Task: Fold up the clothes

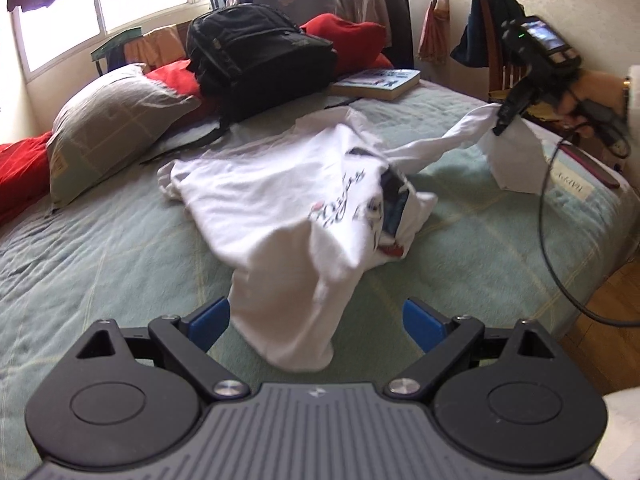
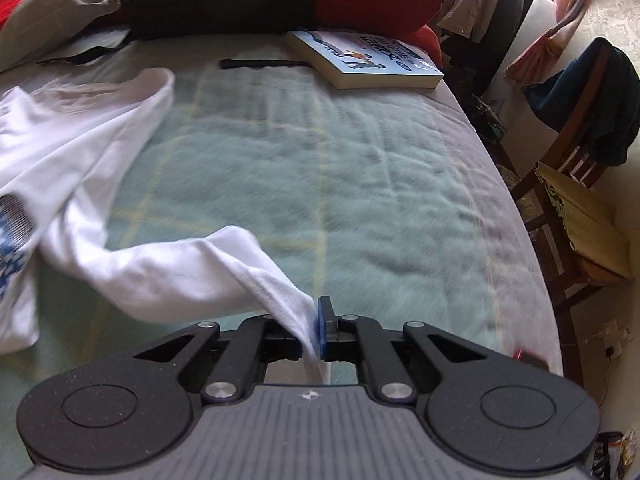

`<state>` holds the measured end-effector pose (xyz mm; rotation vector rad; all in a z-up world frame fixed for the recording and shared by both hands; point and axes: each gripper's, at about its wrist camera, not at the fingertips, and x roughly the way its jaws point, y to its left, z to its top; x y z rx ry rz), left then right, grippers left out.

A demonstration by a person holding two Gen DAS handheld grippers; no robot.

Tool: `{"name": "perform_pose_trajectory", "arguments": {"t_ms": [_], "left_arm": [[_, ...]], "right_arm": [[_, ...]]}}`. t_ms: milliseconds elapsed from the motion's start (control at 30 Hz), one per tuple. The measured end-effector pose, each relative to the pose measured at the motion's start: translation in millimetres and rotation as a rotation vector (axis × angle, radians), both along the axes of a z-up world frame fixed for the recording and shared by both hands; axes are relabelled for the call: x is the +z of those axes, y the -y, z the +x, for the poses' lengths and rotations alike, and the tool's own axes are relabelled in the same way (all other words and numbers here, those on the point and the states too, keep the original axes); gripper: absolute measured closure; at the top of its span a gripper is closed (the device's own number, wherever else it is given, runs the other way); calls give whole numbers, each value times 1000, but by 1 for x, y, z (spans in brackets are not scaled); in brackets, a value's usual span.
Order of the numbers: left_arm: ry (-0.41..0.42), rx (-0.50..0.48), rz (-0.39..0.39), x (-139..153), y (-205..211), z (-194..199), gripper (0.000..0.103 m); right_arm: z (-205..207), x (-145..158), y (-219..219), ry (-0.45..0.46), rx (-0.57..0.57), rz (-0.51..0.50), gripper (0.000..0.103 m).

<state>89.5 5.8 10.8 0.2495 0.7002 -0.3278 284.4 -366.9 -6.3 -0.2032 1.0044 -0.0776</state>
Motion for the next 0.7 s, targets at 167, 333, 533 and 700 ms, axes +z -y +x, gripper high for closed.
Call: {"name": "perform_pose_trajectory", "arguments": {"t_ms": [167,333,533,700], "left_arm": [[8,-11,-9,8,15,13,10],[5,-15,-4,10,27,26,10],[-10,-12,-1,9,33,45,10],[-21,5,1,6,33,58,10]], "right_arm": [[44,-7,27,-23,-32,7,93],[83,-18,65,-51,-105,26,93],[113,-25,112,-59,-209,39,93],[133,-18,140,-29,-292,-15,93]]}}
